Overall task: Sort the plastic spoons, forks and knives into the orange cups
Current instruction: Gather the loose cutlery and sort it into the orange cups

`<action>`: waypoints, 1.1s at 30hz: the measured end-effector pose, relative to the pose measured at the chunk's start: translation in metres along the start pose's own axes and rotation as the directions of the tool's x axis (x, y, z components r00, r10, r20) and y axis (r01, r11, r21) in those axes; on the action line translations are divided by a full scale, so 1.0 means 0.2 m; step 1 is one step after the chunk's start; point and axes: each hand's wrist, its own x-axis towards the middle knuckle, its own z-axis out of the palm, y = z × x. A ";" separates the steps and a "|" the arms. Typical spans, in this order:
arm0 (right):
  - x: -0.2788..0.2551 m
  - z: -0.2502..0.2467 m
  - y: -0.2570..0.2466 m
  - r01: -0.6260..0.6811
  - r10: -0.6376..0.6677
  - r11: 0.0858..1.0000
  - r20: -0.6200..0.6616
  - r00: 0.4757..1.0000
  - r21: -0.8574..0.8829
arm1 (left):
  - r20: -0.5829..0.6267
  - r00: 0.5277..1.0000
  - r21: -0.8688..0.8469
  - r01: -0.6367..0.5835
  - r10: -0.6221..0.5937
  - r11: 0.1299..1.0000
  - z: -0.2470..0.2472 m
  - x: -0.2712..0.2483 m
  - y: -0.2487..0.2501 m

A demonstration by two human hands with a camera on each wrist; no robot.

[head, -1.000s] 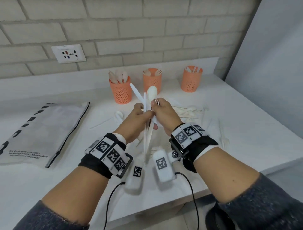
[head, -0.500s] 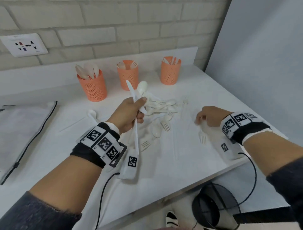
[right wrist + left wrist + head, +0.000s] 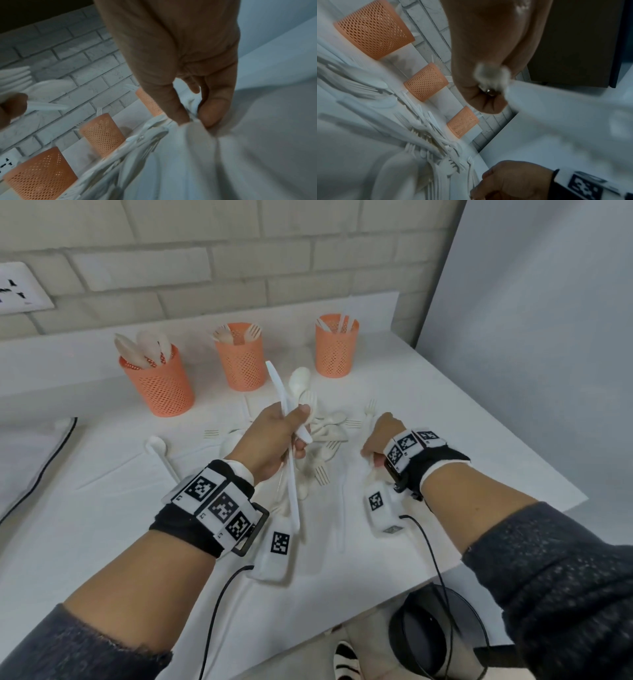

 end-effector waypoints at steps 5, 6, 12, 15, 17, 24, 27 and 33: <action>0.02 -0.01 -0.02 -0.033 0.029 0.999 0.098 0.995 0.040 | -0.047 0.999 0.150 0.009 -0.002 0.989 -0.01 0.04 -0.02; 0.03 -0.01 -0.02 -0.018 0.013 0.998 0.077 0.997 0.060 | -0.052 0.999 0.137 0.015 -0.008 0.991 -0.01 0.05 -0.02; 0.04 0.00 0.00 0.110 -0.121 0.980 0.056 0.991 0.166 | -0.044 0.998 0.042 0.035 -0.034 0.998 0.01 0.10 -0.03; 0.05 -0.01 0.00 0.141 -0.151 0.984 0.091 0.984 0.107 | -0.044 0.999 0.033 0.008 -0.006 0.999 0.00 0.13 -0.03; 0.04 -0.01 -0.01 0.177 -0.180 0.983 0.077 0.981 0.055 | -0.032 0.999 0.056 -0.007 0.009 0.998 0.01 0.14 -0.03; 0.02 -0.27 -0.07 0.283 -0.290 0.945 0.021 0.957 0.162 | -0.040 0.999 0.122 -0.008 0.013 0.993 0.00 0.20 -0.02; -0.06 -0.38 -0.13 0.426 -0.547 0.736 0.091 0.832 0.526 | -0.043 0.998 0.133 -0.032 0.038 0.991 0.04 0.23 0.01; -0.13 -0.36 -0.22 0.513 -0.720 0.574 0.095 0.688 0.638 | -0.091 0.995 0.005 -0.052 0.052 0.999 0.09 0.25 0.06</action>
